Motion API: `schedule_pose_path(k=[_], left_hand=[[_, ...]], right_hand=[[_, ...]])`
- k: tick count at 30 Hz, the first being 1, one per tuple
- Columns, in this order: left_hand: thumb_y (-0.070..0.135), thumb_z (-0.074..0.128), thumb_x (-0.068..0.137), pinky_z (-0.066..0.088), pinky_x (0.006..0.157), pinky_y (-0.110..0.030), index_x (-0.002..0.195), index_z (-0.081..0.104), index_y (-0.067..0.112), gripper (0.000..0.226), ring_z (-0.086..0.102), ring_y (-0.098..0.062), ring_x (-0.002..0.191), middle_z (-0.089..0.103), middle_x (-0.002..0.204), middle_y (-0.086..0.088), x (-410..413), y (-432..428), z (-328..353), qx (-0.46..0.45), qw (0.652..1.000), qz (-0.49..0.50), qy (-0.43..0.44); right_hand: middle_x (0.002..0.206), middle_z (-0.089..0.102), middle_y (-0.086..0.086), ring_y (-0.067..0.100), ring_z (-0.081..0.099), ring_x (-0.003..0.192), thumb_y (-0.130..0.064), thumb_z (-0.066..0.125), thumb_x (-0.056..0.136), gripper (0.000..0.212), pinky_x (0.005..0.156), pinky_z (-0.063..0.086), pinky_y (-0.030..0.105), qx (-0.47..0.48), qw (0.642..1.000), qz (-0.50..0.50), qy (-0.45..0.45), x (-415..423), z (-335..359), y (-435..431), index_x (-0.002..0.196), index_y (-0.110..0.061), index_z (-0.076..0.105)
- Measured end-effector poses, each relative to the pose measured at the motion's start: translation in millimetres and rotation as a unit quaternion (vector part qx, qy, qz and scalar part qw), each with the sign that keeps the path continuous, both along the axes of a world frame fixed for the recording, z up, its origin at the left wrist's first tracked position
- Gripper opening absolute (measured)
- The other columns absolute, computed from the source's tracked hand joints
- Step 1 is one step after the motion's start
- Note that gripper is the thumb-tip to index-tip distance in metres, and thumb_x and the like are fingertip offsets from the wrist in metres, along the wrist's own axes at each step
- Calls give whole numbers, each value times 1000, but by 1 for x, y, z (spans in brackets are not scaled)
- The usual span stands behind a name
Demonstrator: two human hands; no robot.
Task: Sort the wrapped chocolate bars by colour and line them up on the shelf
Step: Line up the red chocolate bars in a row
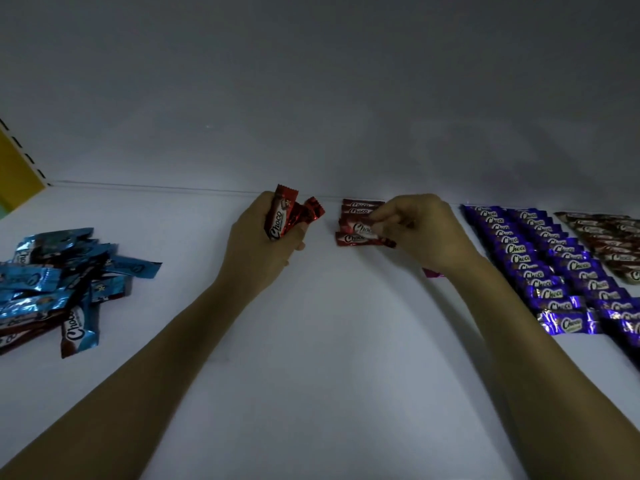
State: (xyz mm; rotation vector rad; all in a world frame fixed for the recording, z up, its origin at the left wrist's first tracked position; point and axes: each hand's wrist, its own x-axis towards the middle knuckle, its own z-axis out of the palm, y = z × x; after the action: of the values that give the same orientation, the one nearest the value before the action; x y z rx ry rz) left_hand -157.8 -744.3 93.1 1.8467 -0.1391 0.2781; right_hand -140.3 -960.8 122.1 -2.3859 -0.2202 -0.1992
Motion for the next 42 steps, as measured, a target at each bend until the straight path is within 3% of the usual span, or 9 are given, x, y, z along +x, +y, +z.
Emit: schedule_pose_path(k=[3, 5, 7, 10, 18, 34, 42], left_hand=[[18, 67, 87, 46, 45, -14, 89, 51, 29, 20, 68, -3, 65, 66, 82, 6, 0, 0, 0, 12, 1000, -8, -1], [18, 68, 87, 46, 45, -14, 92, 52, 26, 18, 68, -3, 64, 67, 83, 7, 1, 0, 0, 16, 1000, -9, 1], [19, 68, 87, 46, 46, -13, 95, 53, 23, 17, 68, -3, 64, 66, 82, 8, 2, -1, -1, 18, 1000, -9, 3], [19, 68, 87, 45, 49, -10, 99, 54, 20, 19, 68, -5, 65, 66, 83, 10, 2, -1, -1, 24, 1000, -6, 1], [20, 70, 85, 42, 46, -9, 100, 54, 16, 22, 66, -4, 60, 63, 79, 7, 3, -1, -2, 24, 1000, -7, -6], [18, 72, 84, 41, 45, -9, 95, 54, 19, 21, 66, -5, 60, 63, 77, 9, 1, -1, 0, 12, 1000, -17, 3], [13, 70, 85, 41, 46, -8, 96, 55, 22, 20, 64, -1, 59, 63, 79, 8, -1, -2, 1, -2, 1000, -31, -1]], right_hand=[[68, 60, -22, -1, 56, 70, -20, 74, 80, 15, 84, 46, 28, -55, 998, 20, 8, 1, -5, 0, 76, -33, 68], [69, 55, -24, 6, 55, 81, -25, 73, 80, 13, 92, 39, 35, -111, 993, 22, -33, 3, -10, 4, 76, -36, 68], [79, 56, -18, 16, 52, 96, -26, 70, 82, 8, 88, 30, 32, -162, 984, 24, -68, 4, -11, 7, 82, -34, 71], [97, 61, -6, 19, 47, 103, -28, 67, 85, 9, 78, 18, 28, -206, 975, 20, -86, 7, -12, 10, 91, -32, 72], [102, 64, -2, 25, 51, 102, -35, 62, 88, 21, 90, 32, 35, -223, 971, 12, -86, 7, -20, 10, 107, -33, 70], [97, 64, -3, 24, 51, 103, -26, 65, 86, 9, 90, 34, 35, -203, 977, -15, -63, 3, -18, 9, 91, -23, 72], [106, 66, 4, 29, 53, 107, -38, 64, 87, 29, 91, 39, 36, -226, 973, -14, -51, 6, -18, 7, 115, -30, 67]])
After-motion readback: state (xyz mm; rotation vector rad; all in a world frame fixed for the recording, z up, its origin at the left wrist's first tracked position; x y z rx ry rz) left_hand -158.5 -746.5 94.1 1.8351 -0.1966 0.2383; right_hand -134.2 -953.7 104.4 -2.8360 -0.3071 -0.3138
